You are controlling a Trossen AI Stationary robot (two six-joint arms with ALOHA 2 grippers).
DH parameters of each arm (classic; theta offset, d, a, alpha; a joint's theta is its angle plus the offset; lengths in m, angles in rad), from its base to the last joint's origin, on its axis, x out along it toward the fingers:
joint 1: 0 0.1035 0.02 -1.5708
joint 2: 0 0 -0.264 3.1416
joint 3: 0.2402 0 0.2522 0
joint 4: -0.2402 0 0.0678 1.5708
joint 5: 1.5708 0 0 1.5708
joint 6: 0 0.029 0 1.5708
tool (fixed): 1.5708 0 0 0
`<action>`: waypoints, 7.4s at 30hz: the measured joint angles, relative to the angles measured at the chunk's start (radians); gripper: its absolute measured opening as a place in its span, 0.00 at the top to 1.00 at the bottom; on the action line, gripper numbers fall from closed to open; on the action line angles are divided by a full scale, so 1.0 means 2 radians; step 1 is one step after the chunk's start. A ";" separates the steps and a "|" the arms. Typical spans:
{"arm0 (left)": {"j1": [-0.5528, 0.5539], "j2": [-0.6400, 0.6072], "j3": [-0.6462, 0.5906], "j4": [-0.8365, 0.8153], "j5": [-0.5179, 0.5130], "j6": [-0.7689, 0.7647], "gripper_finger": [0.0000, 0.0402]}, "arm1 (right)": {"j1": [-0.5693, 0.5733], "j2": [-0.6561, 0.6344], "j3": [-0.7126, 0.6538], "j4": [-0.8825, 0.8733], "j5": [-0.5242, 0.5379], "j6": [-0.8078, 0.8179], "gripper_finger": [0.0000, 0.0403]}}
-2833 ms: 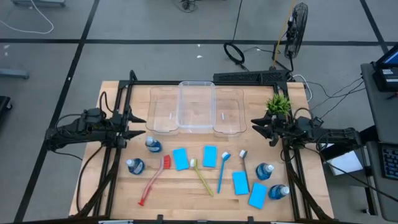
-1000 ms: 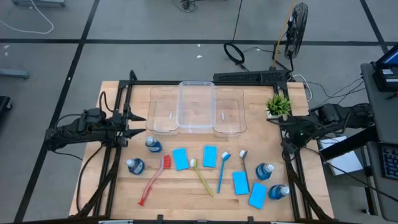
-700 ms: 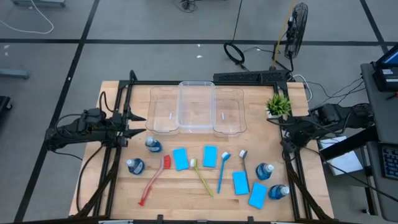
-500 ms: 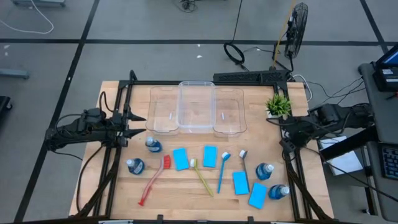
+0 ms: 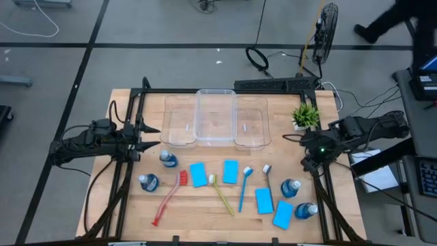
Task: Pick & Place Kitchen Sink Supplies
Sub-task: Put the blue dishwashing liquid into the right transparent bin
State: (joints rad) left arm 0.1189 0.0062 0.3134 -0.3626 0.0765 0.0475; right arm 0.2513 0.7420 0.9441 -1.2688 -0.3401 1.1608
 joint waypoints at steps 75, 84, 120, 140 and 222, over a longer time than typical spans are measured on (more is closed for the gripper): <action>0.000 0.000 0.000 0.000 0.000 0.000 0.47 | 0.203 0.025 -0.092 0.189 0.157 0.172 0.19; 0.000 0.000 0.000 0.000 0.000 0.000 0.47 | 0.203 0.047 -0.092 0.203 0.152 0.169 0.19; 0.000 0.000 0.000 0.000 0.000 0.000 0.47 | 0.203 0.061 -0.119 0.216 0.142 0.195 0.19; 0.000 0.000 0.000 0.000 0.000 0.000 0.47 | 0.203 0.061 -0.119 0.236 0.144 0.182 0.20; 0.000 0.000 0.000 0.000 0.000 0.001 0.47 | 0.084 -0.041 -0.119 0.504 0.531 -0.308 0.62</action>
State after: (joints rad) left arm 0.1189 0.0063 0.3134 -0.3622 0.0761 0.0498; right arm 0.4201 0.6594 0.7071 -0.2600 0.7211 0.5456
